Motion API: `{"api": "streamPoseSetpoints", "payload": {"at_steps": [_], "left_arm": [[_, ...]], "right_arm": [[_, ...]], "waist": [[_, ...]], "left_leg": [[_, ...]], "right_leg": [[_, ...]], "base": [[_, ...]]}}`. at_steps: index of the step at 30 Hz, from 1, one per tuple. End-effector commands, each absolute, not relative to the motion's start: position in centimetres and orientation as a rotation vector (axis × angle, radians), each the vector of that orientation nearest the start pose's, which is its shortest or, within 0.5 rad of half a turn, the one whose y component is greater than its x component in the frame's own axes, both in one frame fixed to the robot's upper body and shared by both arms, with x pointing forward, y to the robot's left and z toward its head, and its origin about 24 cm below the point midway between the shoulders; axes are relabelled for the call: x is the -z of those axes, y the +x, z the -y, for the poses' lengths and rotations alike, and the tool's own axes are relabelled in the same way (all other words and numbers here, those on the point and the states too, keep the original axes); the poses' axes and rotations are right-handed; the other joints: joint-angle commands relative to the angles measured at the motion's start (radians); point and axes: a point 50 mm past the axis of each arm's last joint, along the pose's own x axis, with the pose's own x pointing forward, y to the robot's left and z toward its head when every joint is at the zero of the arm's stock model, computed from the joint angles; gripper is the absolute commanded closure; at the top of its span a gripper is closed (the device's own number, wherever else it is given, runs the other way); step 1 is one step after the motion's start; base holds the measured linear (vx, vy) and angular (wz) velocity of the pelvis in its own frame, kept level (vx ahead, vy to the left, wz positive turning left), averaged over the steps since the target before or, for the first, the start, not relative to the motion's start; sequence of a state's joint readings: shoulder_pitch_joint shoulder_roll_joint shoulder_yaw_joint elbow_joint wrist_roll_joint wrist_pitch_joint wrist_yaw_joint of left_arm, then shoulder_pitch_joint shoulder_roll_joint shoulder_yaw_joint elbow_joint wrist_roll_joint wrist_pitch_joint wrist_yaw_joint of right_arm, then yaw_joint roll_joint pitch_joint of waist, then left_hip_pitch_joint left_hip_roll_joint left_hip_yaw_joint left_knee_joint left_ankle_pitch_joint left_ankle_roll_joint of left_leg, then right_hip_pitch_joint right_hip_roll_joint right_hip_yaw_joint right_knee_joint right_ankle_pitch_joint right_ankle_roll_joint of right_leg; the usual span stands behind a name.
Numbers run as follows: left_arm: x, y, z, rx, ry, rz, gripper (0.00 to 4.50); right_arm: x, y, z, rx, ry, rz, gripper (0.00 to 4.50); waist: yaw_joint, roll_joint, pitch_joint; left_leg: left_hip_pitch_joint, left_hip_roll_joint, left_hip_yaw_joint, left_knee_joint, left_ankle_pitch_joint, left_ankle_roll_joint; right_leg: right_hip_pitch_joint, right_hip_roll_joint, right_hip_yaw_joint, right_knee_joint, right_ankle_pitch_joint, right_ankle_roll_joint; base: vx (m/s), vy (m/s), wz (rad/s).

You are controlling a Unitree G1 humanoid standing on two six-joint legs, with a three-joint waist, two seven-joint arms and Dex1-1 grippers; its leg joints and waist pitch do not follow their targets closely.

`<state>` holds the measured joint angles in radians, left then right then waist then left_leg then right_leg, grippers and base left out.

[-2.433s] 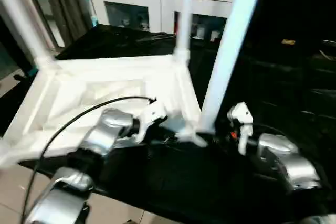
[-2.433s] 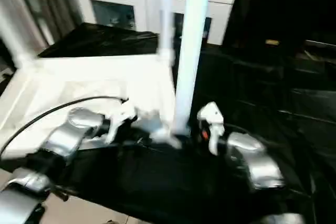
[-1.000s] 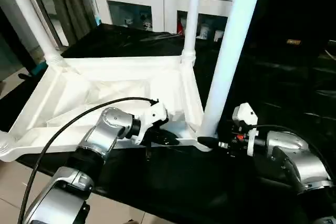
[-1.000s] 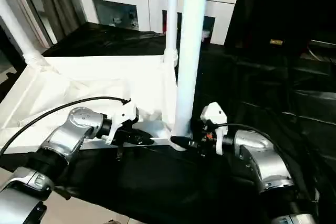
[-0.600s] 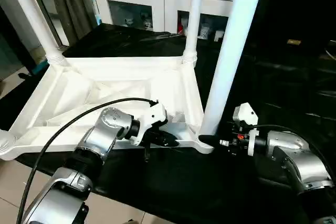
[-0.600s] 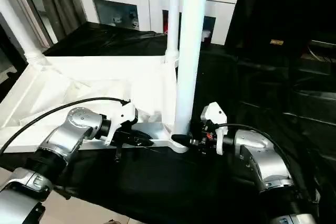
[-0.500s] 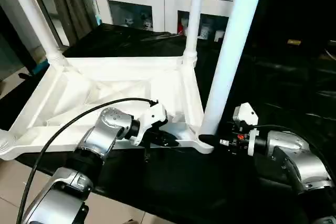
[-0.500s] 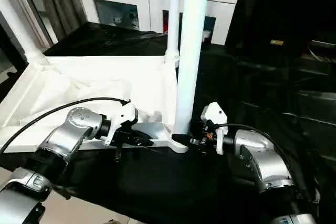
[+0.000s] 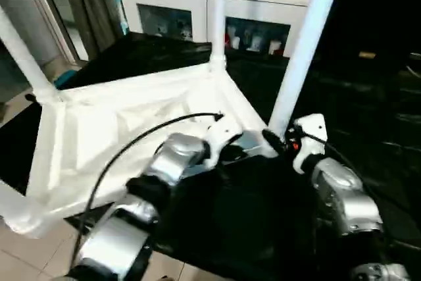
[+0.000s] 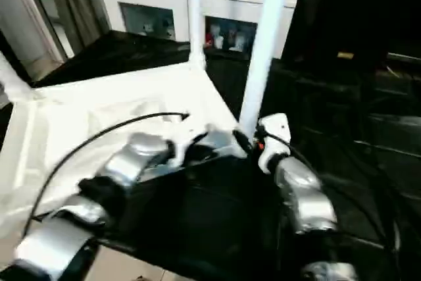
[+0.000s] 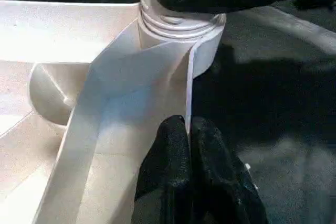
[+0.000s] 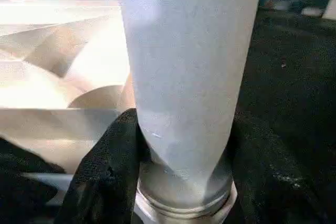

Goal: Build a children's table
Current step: Rotate leg to tighten

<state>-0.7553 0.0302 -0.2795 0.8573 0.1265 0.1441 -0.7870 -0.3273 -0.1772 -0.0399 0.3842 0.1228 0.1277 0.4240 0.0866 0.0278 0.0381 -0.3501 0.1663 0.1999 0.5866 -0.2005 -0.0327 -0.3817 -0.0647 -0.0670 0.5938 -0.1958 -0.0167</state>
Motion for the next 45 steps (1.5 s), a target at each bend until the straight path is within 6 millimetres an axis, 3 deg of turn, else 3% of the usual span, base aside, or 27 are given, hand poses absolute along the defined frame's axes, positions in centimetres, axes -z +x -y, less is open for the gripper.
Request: {"api": "streamPoseSetpoints", "payload": {"at_steps": [1,2,5,11,14,15,17,22,24,27,29,32,41,45], "left_arm": [[-4.7,33.6,-2.2,1.096,0.286,-0.342,4.5],[-4.7,33.5,-2.3,1.104,0.292,-0.344,4.5],[-4.4,33.4,-2.8,1.121,0.3,-0.367,4.5],[-4.0,33.2,-3.9,1.182,0.307,-0.398,4.5],[-4.0,32.4,-5.0,1.31,0.298,-0.394,4.5],[-4.2,31.5,-6.0,1.434,0.269,-0.39,4.5],[-4.3,31.3,-6.4,1.458,0.263,-0.399,4.5],[-4.1,30.6,-7.8,1.532,0.251,-0.449,4.5],[-4.0,30.4,-8.3,1.541,0.253,-0.462,4.5],[-3.8,30.1,-9.1,1.546,0.252,-0.477,4.5],[-3.8,30.0,-9.4,1.545,0.252,-0.482,4.5],[-3.8,29.8,-9.7,1.553,0.252,-0.49,4.5],[-4.0,29.8,-9.7,1.548,0.255,-0.489,4.5],[-4.0,30.7,-9.2,1.454,0.273,-0.476,4.5]], "right_arm": [[-2.1,30.0,12.8,-0.559,0.054,-0.243,2.48],[-2.1,30.0,12.8,-0.571,0.054,-0.238,2.48],[-2.7,29.9,13.1,-0.611,0.074,-0.214,1.79],[-3.3,29.7,14.3,-0.7,0.026,-0.214,1.33],[-3.8,29.1,15.9,-0.828,-0.037,-0.228,1.33],[-4.3,28.3,17.1,-0.946,-0.07,-0.25,1.33],[-4.4,28.1,17.4,-0.977,-0.077,-0.256,1.33],[-4.5,27.0,18.1,-1.09,-0.113,-0.286,1.33],[-4.4,26.8,18.2,-1.122,-0.116,-0.301,1.33],[-4.4,26.7,18.1,-1.149,-0.106,-0.308,1.33],[-4.4,26.7,18.0,-1.153,-0.101,-0.308,1.59],[-4.4,26.7,17.9,-1.179,-0.092,-0.316,1.89],[-4.4,26.6,17.8,-1.192,-0.065,-0.315,2.22],[-3.9,27.6,17.9,-1.049,-0.05,-0.321,2.32]], "waist": [[-0.003,-0.023,-0.045],[-0.001,-0.022,-0.045],[-0.002,-0.019,-0.043],[-0.001,-0.021,-0.045],[0.0,-0.024,-0.044],[0.001,-0.025,-0.044],[0.005,-0.023,-0.043],[0.011,-0.025,-0.047],[0.012,-0.025,-0.045],[0.013,-0.025,-0.044],[0.011,-0.025,-0.042],[0.008,-0.026,-0.043],[0.006,-0.027,-0.045],[0.003,-0.025,-0.042]], "left_leg": [[0.004,0.067,-0.036,-0.071,-0.179,0.056],[0.002,0.067,-0.037,-0.071,-0.169,0.065],[0.003,0.069,-0.037,-0.073,-0.185,0.071],[-0.001,0.07,-0.037,-0.071,-0.17,0.084],[-0.007,0.068,-0.037,-0.069,-0.158,0.1],[-0.006,0.07,-0.037,-0.069,-0.154,0.105],[-0.006,0.074,-0.036,-0.069,-0.157,0.113],[-0.002,0.081,-0.032,-0.067,-0.127,0.115],[-0.004,0.079,-0.033,-0.068,-0.139,0.113],[-0.002,0.077,-0.033,-0.069,-0.152,0.102],[-0.001,0.076,-0.034,-0.071,-0.166,0.091],[-0.002,0.077,-0.035,-0.072,-0.159,0.089],[-0.003,0.074,-0.033,-0.068,-0.138,0.096],[-0.001,0.073,-0.034,-0.07,-0.156,0.084]], "right_leg": [[0.033,-0.103,0.059,-0.09,-0.28,-0.175],[0.035,-0.103,0.058,-0.088,-0.271,-0.177],[0.035,-0.102,0.057,-0.092,-0.294,-0.177],[0.038,-0.102,0.057,-0.087,-0.263,-0.185],[0.043,-0.105,0.056,-0.087,-0.262,-0.186],[0.045,-0.105,0.056,-0.086,-0.264,-0.189],[0.042,-0.103,0.058,-0.086,-0.267,-0.187],[0.038,-0.099,0.054,-0.071,-0.182,-0.224],[0.039,-0.102,0.053,-0.073,-0.209,-0.22],[0.037,-0.102,0.054,-0.079,-0.258,-0.206],[0.036,-0.102,0.054,-0.083,-0.3,-0.192],[0.036,-0.101,0.055,-0.081,-0.286,-0.191],[0.038,-0.099,0.054,-0.077,-0.245,-0.202],[0.035,-0.1,0.054,-0.082,-0.277,-0.201]], "base": [[0.0,0.0,0.0],[0.0,0.0,0.0],[0.0,0.0,0.0],[0.0,0.0,0.0],[0.0,0.0,0.0],[0.0,0.0,0.0],[0.0,0.0,0.0],[0.0,0.0,0.0],[0.0,0.0,0.0],[0.0,0.0,0.0],[0.0,0.0,0.0],[0.0,0.0,0.0],[0.0,0.0,0.0],[0.0,0.0,0.0]]}}
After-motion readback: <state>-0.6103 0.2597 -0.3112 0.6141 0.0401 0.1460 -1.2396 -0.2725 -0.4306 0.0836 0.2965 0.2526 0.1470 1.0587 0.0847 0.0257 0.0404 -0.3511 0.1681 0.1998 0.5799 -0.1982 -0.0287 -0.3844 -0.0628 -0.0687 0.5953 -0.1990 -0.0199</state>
